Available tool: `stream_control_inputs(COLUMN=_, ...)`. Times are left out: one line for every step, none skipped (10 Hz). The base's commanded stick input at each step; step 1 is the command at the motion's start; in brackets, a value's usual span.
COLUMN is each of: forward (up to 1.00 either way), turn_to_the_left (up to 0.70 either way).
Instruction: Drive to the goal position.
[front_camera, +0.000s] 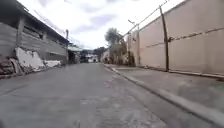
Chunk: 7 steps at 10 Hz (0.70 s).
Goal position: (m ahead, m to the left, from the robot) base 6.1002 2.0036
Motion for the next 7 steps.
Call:
stream_control_inputs(forward=1.00, turn_to_the_left=0.20)
stream_control_inputs(forward=1.00, turn_to_the_left=0.20)
stream_control_inputs(forward=1.00, turn_to_the_left=0.20)
stream_control_inputs(forward=1.00, turn_to_the_left=0.20)
stream_control_inputs(forward=1.00, turn_to_the_left=0.20)
stream_control_inputs(forward=1.00, turn_to_the_left=0.20)
stream_control_inputs(forward=1.00, turn_to_the_left=0.20)
